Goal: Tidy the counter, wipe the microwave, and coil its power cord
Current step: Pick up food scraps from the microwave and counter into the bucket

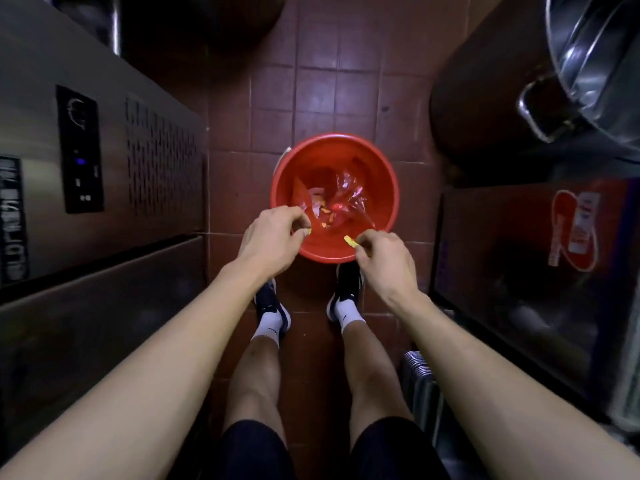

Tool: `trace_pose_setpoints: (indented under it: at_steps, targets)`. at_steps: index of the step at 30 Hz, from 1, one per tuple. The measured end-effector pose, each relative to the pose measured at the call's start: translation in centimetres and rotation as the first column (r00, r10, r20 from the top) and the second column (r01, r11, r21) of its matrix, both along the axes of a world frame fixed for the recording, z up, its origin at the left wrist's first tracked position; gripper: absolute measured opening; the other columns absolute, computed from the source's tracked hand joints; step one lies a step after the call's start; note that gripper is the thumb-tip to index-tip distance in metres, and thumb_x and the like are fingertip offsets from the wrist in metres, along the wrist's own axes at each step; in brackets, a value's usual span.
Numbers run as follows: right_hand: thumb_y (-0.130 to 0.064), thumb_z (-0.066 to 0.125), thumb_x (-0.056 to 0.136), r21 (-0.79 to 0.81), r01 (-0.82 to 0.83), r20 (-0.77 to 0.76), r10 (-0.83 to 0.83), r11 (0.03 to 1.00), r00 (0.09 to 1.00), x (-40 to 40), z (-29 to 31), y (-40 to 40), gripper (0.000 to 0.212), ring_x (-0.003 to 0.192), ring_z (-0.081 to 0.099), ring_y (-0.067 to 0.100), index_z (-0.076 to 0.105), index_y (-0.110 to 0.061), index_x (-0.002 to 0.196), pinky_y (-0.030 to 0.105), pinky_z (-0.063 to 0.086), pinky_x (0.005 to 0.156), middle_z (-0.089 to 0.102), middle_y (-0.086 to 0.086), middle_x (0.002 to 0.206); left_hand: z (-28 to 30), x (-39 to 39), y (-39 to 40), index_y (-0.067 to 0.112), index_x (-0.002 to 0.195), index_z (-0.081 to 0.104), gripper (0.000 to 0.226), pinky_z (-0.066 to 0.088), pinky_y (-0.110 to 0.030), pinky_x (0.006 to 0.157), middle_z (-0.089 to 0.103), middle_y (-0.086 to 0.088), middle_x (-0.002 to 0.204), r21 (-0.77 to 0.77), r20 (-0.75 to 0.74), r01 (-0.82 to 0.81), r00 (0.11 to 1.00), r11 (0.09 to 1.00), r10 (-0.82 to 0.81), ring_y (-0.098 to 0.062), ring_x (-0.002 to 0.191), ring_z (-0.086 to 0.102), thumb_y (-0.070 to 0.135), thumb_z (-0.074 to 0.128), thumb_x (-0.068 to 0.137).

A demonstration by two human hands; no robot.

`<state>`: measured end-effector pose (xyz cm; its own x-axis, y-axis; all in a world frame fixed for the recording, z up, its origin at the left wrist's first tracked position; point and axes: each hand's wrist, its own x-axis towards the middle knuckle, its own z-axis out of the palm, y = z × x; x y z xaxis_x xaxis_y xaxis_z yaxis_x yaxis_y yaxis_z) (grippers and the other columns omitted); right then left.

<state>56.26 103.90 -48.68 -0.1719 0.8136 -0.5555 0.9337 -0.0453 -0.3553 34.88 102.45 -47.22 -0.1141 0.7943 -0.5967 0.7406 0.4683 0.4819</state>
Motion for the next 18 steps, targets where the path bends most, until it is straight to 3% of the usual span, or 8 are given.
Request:
trace_pose_setpoints:
  at_steps: [9, 14, 18]
  targets:
    - [-0.022, 0.057, 0.091, -0.122, 0.057, 0.006, -0.057, 0.991, 0.998, -0.9, -10.1, 0.7, 0.018, 0.097, 0.062, 0.027, 0.069, -0.021, 0.104, 0.041, 0.054, 0.081, 0.070, 0.003, 0.101, -9.5, -0.5, -0.4, 0.035, 0.091, 0.066, 0.004, 0.054, -0.040, 0.085, 0.066, 0.015, 0.090, -0.120, -0.006, 0.003, 1.000, 0.993, -0.003, -0.017, 0.092, 0.063, 0.032, 0.067, 0.090]
    - [-0.021, 0.058, 0.090, -0.149, 0.154, -0.007, -0.156, 0.977, 0.988, -1.7, -14.2, 2.3, 0.017, 0.092, 0.066, 0.028, 0.071, -0.022, 0.102, 0.041, 0.055, 0.081, 0.073, 0.003, 0.098, -12.7, -0.1, 0.5, 0.035, 0.089, 0.066, 0.005, 0.054, -0.039, 0.083, 0.065, 0.016, 0.090, -0.090, -0.001, 0.015, 1.000, 0.996, -0.015, -0.018, 0.092, 0.063, 0.030, 0.067, 0.090]
    - [-0.021, 0.058, 0.091, -0.158, 0.141, -0.029, -0.147, 0.977, 0.989, -1.9, -16.2, 3.0, 0.019, 0.097, 0.066, 0.026, 0.071, -0.021, 0.105, 0.040, 0.054, 0.086, 0.073, 0.002, 0.101, -14.3, 0.8, 1.3, 0.033, 0.092, 0.067, 0.003, 0.054, -0.043, 0.086, 0.066, 0.014, 0.094, -0.082, 0.016, 0.027, 1.000, 0.996, -0.026, -0.019, 0.094, 0.062, 0.031, 0.067, 0.091]
